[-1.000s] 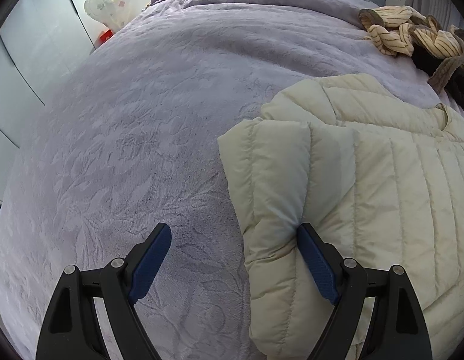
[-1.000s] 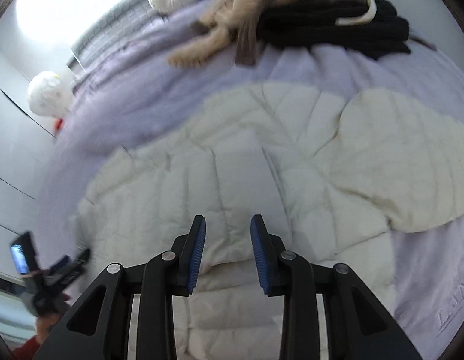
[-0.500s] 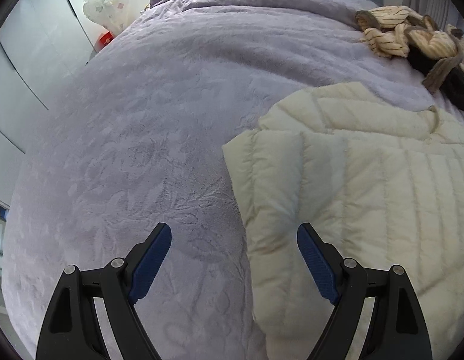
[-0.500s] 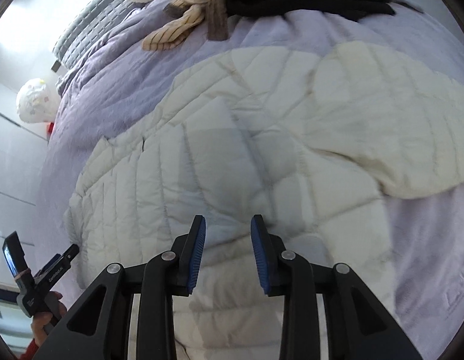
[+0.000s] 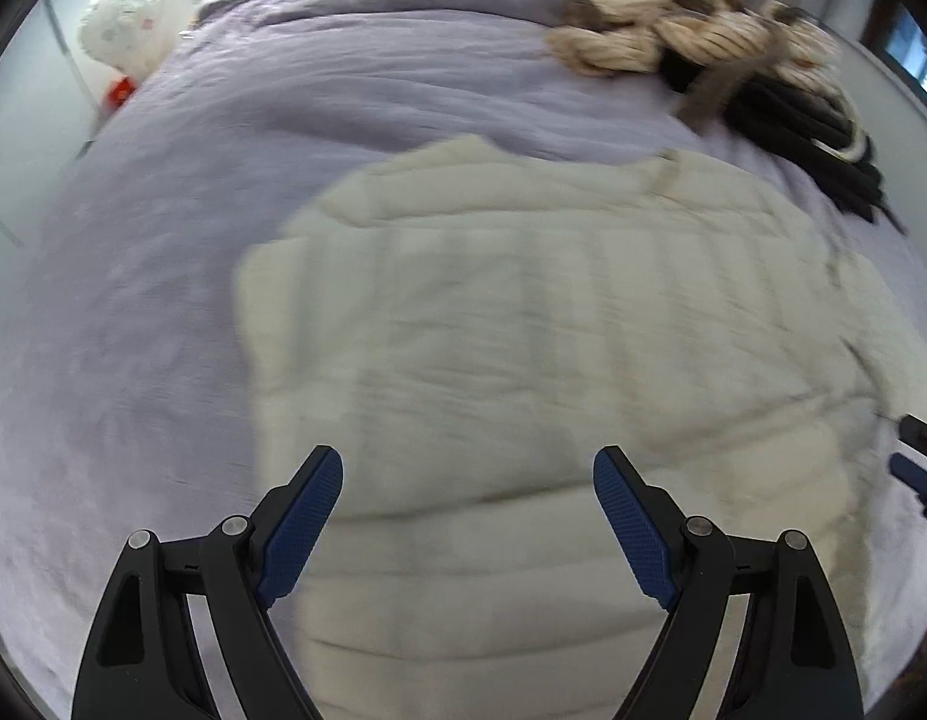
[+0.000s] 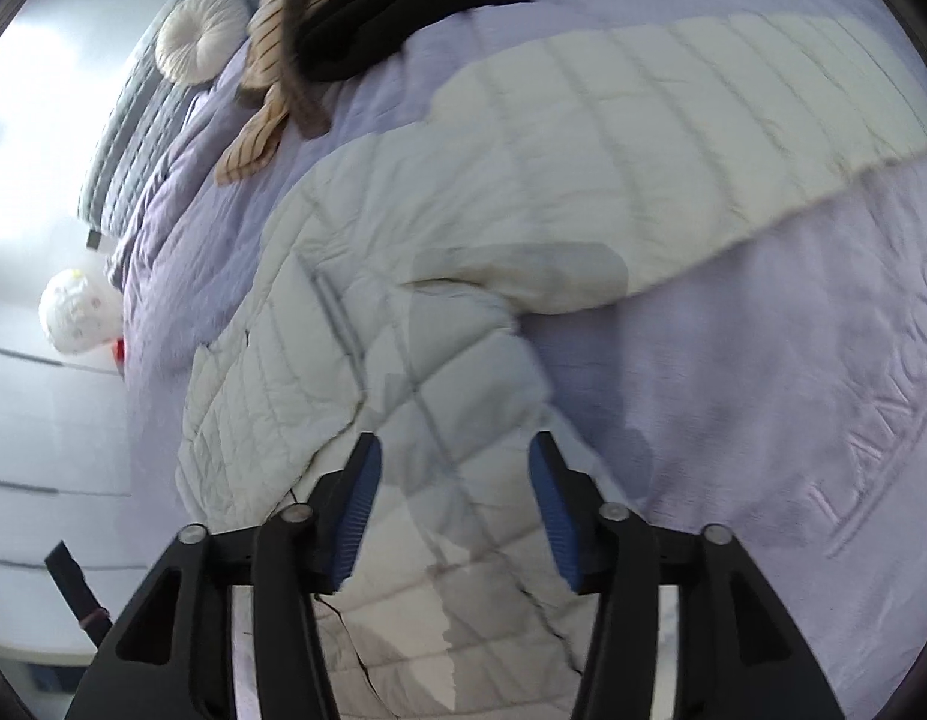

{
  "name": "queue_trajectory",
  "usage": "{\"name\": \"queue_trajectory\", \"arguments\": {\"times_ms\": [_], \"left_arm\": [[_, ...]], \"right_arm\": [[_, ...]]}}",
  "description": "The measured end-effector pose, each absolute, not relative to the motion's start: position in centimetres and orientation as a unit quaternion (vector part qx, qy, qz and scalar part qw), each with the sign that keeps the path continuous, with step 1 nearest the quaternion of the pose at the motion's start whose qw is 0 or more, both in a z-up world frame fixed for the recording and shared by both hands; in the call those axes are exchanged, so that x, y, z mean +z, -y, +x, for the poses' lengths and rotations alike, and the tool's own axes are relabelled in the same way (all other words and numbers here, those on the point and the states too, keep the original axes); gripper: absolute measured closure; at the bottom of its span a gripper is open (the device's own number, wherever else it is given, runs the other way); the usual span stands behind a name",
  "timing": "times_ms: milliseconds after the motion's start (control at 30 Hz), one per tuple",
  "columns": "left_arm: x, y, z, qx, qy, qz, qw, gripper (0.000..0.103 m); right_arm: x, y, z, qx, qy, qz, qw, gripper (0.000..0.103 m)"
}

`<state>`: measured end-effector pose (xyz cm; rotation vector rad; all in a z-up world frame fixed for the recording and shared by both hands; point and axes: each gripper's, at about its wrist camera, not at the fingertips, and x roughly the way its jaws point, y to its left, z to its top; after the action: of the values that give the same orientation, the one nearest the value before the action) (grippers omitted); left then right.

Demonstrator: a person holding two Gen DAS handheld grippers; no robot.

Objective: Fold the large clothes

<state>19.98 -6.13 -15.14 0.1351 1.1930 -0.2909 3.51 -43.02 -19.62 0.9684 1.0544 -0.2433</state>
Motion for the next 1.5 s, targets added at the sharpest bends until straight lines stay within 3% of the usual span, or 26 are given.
{"name": "queue_trajectory", "arguments": {"times_ms": [133, 433, 467, 600, 800, 1200, 1300, 1333, 1367, 1433, 1500], "left_arm": [[-15.3, 10.0, 18.6, -0.168, -0.571, 0.063, 0.801, 0.016], [-15.8, 16.3, 16.3, -0.211, -0.571, 0.092, 0.788, 0.016], [-16.0, 16.7, 16.3, -0.212, -0.573, 0.094, 0.786, 0.016], [-17.1, 18.5, 15.9, -0.229, -0.584, 0.108, 0.771, 0.016], [-17.2, 20.1, 15.4, -0.220, -0.585, 0.110, 0.773, 0.016], [-15.8, 22.0, 16.4, -0.206, -0.577, 0.090, 0.785, 0.016], [-15.5, 21.9, 16.7, -0.207, -0.573, 0.088, 0.788, 0.016], [-15.4, 21.9, 16.9, -0.206, -0.572, 0.088, 0.789, 0.016], [-15.4, 21.8, 17.1, -0.205, -0.572, 0.088, 0.790, 0.016], [-15.2, 21.6, 17.4, -0.201, -0.571, 0.085, 0.791, 0.016], [-15.0, 21.0, 17.7, -0.195, -0.568, 0.083, 0.795, 0.016]], "right_arm": [[-20.1, 45.4, 1.3, -0.117, -0.464, 0.476, 0.738, 0.020], [-21.9, 50.5, -2.4, -0.148, -0.417, 0.525, 0.727, 0.016], [-21.9, 51.1, -2.8, -0.154, -0.410, 0.520, 0.733, 0.000], [-21.9, 53.7, -3.8, -0.186, -0.368, 0.510, 0.755, 0.000], [-23.8, 58.9, -3.2, -0.189, -0.366, 0.557, 0.721, 0.000], [-26.6, 65.9, -1.9, -0.165, -0.187, 0.714, 0.654, 0.000], [-26.1, 66.4, -1.2, -0.154, -0.183, 0.721, 0.650, 0.005], [-26.0, 66.4, -1.1, -0.154, -0.184, 0.721, 0.650, 0.024], [-25.9, 66.6, -1.1, -0.155, -0.190, 0.722, 0.647, 0.059], [-26.4, 66.8, -0.4, -0.154, -0.204, 0.732, 0.632, 0.084], [-26.7, 66.7, -0.9, -0.137, -0.189, 0.743, 0.627, 0.091]]}}
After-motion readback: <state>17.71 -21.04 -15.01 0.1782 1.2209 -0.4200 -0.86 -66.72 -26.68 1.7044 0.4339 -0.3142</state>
